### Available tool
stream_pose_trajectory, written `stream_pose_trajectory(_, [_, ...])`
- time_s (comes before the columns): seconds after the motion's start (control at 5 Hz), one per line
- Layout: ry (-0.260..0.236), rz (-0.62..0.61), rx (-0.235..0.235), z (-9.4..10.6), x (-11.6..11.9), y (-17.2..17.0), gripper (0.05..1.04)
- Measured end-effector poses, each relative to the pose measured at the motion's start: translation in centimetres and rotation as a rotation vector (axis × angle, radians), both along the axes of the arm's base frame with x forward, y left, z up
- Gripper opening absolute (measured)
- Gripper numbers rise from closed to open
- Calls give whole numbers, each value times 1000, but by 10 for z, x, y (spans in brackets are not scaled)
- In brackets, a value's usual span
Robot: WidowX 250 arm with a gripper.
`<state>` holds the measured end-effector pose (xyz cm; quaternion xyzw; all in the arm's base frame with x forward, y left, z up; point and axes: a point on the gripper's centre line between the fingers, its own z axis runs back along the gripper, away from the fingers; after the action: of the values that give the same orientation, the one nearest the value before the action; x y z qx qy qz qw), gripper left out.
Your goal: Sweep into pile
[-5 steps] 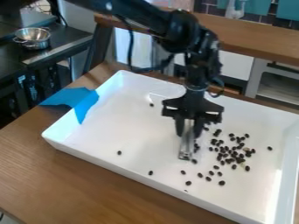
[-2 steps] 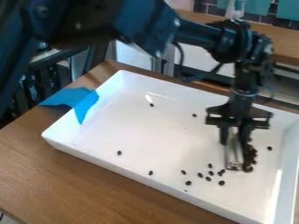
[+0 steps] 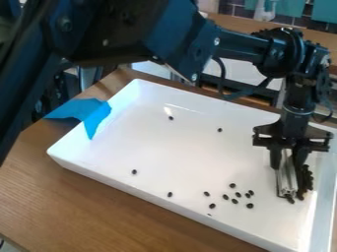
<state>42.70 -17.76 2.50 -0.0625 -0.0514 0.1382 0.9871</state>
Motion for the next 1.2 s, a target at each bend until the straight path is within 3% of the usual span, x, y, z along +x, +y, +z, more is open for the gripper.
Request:
stream_pose_trajectory(0.2, [81,-50,-63,8,-6,24,362])
stream_pose_trajectory(0.4, [47,29,-137,50,-3,71,362])
stream_pose_trajectory(0.6, [4,36,-171,75,0,118,362])
stream_pose_trajectory(0.8, [11,15,-110,64,-4,150,363])
stream_pose_trajectory(1.2, [15,-92,100,37,-15,201,362])
